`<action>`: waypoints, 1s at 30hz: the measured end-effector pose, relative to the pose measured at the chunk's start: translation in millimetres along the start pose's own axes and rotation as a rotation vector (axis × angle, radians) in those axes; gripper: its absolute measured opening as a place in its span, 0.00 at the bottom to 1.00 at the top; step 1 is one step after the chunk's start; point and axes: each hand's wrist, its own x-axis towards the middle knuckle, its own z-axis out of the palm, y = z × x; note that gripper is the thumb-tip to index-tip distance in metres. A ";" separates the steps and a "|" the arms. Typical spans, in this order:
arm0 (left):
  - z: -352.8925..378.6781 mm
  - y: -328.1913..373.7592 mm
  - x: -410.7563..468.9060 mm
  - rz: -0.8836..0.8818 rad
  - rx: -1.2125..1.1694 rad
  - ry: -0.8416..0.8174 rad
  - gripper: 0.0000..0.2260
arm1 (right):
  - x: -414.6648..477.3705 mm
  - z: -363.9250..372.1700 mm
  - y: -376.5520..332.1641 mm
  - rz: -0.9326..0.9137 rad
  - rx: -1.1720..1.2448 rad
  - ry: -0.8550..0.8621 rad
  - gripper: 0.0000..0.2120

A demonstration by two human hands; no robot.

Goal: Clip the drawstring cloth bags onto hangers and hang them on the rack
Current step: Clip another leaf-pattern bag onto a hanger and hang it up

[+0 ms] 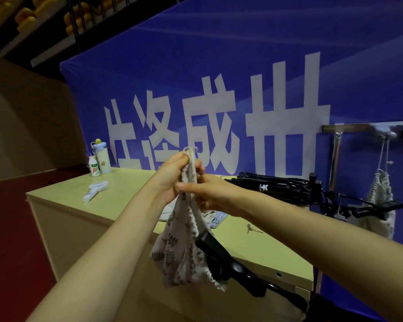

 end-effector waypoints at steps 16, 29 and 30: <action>-0.5 -14.9 -13.5 0.115 0.181 0.103 0.11 | 0.3 0.4 -6.1 0.035 0.171 0.228 0.11; 0.7 -5.4 -47.7 0.114 0.227 0.285 0.09 | -8.2 19.6 -60.8 0.079 0.128 0.607 0.07; 1.3 -4.9 -51.2 0.124 0.259 0.288 0.09 | -9.1 21.7 -63.1 0.079 0.132 0.636 0.07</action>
